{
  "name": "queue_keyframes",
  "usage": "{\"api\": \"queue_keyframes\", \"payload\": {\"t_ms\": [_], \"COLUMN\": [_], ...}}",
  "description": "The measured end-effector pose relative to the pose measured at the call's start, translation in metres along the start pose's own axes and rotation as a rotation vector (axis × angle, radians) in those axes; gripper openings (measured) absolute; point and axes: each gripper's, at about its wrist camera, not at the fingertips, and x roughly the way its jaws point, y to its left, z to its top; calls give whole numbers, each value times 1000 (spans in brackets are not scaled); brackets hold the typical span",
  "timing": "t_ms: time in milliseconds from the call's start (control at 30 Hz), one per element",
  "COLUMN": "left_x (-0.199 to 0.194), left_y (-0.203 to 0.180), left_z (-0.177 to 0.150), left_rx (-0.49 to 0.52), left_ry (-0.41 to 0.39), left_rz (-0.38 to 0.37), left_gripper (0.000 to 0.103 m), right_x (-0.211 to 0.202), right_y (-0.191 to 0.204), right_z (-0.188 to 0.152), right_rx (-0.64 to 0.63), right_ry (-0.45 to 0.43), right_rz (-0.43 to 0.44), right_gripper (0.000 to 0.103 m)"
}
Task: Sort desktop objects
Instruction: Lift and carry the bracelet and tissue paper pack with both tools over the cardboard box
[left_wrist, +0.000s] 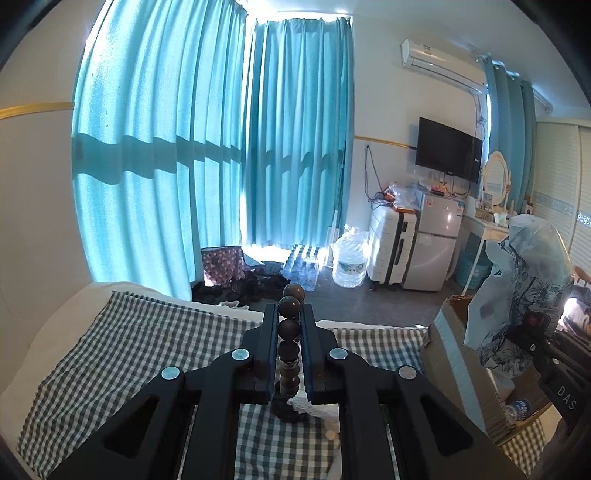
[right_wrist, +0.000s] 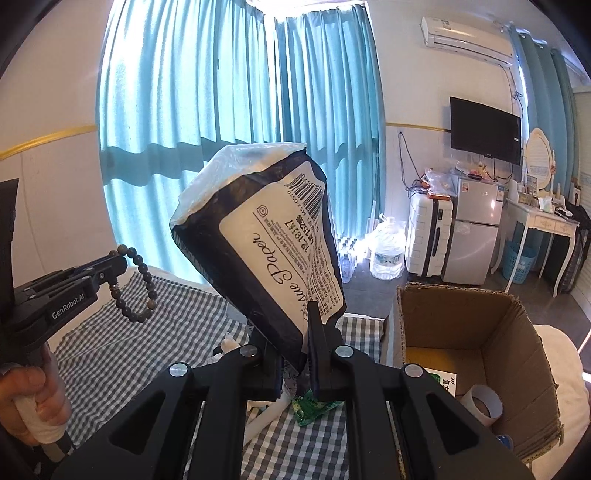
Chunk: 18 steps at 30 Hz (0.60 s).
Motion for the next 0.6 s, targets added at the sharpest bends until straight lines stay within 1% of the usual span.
{"api": "queue_keyframes", "payload": {"t_ms": [267,400,600], "left_x": [-5,-7,-10], "left_y": [-36,-54,-81], "left_z": [11,17,26], "left_rx": [31,52,72], "left_ry": [-3,-8,-19], "left_rz": [-43,-63,-100], "left_gripper": [11,11,11], "right_x": [-15,-20,-27], "right_y": [-29,-39,-67], "right_z": [8,10,15], "right_rx": [46,40,74], "right_ry": [-21,-27,-16], "right_rz": [-18,-39,-72], "right_gripper": [10,10,10]}}
